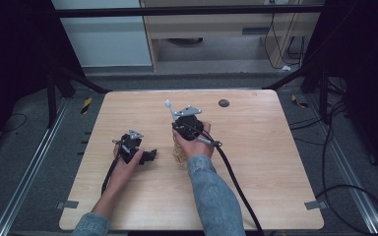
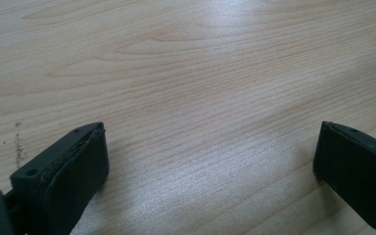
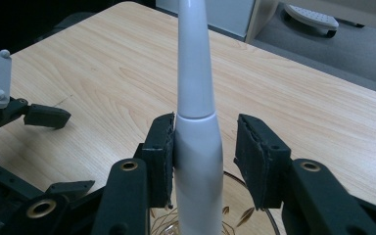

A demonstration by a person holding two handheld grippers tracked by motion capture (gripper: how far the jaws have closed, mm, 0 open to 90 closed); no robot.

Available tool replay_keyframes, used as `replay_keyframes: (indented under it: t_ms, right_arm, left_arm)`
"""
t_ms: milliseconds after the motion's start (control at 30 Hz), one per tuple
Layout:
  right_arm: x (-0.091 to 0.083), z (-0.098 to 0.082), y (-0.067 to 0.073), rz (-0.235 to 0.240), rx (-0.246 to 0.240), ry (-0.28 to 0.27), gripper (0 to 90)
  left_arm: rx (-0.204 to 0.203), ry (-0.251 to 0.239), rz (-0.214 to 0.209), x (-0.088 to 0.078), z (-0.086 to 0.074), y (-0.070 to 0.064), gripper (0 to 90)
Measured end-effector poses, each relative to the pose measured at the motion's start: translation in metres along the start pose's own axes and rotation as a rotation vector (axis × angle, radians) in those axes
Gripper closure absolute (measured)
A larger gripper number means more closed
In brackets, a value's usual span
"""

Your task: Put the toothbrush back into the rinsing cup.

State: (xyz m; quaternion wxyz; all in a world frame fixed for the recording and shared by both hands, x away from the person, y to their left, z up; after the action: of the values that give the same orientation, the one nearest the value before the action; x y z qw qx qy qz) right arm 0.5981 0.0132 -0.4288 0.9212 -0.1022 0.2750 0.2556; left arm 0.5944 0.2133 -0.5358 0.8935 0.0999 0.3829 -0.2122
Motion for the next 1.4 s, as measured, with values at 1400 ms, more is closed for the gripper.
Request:
replay_keyframes:
  t_ms: [1400]
  right_arm:
    - [-0.0061, 0.0005, 0.0027, 0.042, 0.035, 0.003, 37.0]
  left_arm:
    - [0.0, 0.0, 0.0, 0.0, 0.0, 0.0, 0.0]
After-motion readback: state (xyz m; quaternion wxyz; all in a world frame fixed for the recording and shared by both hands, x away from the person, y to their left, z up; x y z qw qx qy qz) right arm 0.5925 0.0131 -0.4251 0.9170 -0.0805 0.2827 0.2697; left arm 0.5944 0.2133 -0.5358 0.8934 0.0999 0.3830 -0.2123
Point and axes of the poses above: each handheld gripper's, and its own axes: x roughly forward along the jaws, z roughly out of its top, y roughly to its left, the point moved 4 cm from there along x, roughly forward along the jaws, and after that the axes turned 2 degrees about y, right-handed, at the moved point
